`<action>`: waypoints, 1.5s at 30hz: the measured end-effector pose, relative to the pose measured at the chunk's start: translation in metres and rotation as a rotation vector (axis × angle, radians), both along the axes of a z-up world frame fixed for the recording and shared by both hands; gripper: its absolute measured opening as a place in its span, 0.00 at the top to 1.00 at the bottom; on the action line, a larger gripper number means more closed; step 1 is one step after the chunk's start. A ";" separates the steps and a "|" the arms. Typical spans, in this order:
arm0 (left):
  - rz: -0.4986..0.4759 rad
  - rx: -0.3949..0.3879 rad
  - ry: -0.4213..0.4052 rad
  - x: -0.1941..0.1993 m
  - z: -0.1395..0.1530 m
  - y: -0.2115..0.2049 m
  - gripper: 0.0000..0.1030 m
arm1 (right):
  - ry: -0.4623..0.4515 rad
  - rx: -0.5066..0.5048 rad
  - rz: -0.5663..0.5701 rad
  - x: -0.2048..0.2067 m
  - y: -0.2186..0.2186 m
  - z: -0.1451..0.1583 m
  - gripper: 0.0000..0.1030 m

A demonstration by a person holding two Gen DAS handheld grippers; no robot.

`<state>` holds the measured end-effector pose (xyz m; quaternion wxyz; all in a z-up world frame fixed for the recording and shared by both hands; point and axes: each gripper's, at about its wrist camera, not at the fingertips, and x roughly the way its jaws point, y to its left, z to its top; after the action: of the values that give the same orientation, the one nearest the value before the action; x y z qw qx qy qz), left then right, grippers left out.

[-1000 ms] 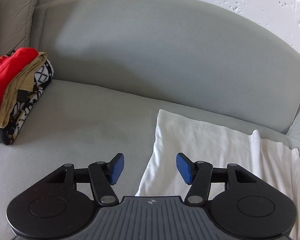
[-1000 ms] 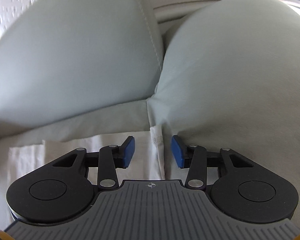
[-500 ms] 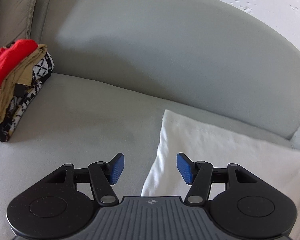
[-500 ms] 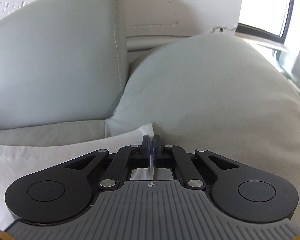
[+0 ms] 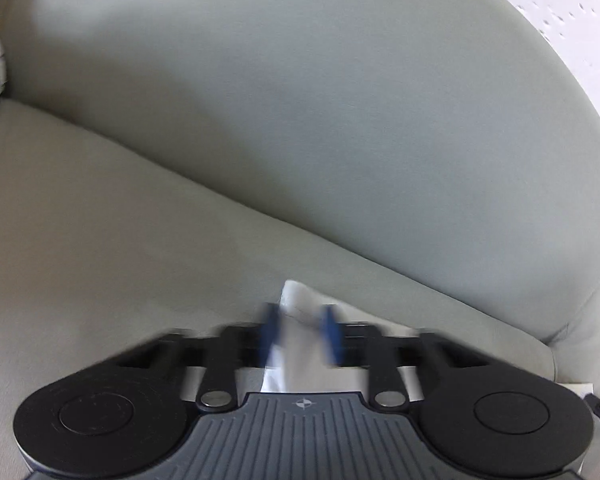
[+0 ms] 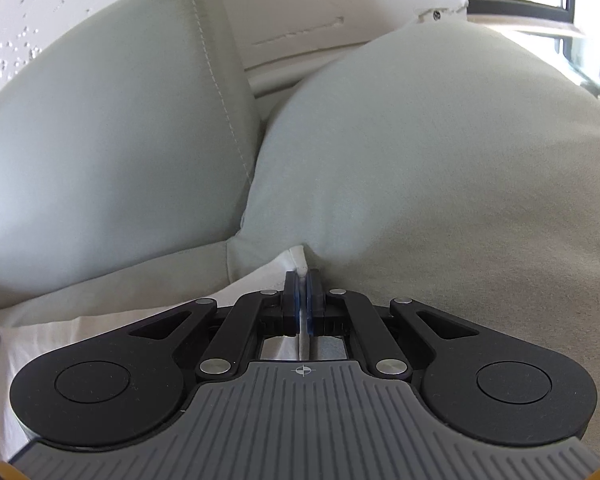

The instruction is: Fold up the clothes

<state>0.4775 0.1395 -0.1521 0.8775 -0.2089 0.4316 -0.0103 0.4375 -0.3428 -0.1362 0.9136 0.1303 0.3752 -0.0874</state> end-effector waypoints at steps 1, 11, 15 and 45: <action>-0.001 0.019 -0.013 0.001 0.002 -0.002 0.99 | -0.015 -0.027 0.005 0.000 0.005 0.001 0.98; 0.105 0.378 -0.277 -0.024 0.027 -0.011 0.99 | -0.095 -0.294 0.077 0.018 0.057 -0.025 0.98; 0.129 0.377 -0.196 -0.011 0.003 -0.005 0.97 | -0.062 -0.412 0.084 0.022 0.071 -0.041 0.97; -0.107 0.288 0.025 -0.404 0.094 -0.045 0.59 | 0.217 0.158 0.213 -0.376 0.063 0.048 0.90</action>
<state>0.0738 0.0944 -0.0578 0.8912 -0.0579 0.4498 0.0075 0.0611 -0.2798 -0.0883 0.8587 0.1511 0.4890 0.0260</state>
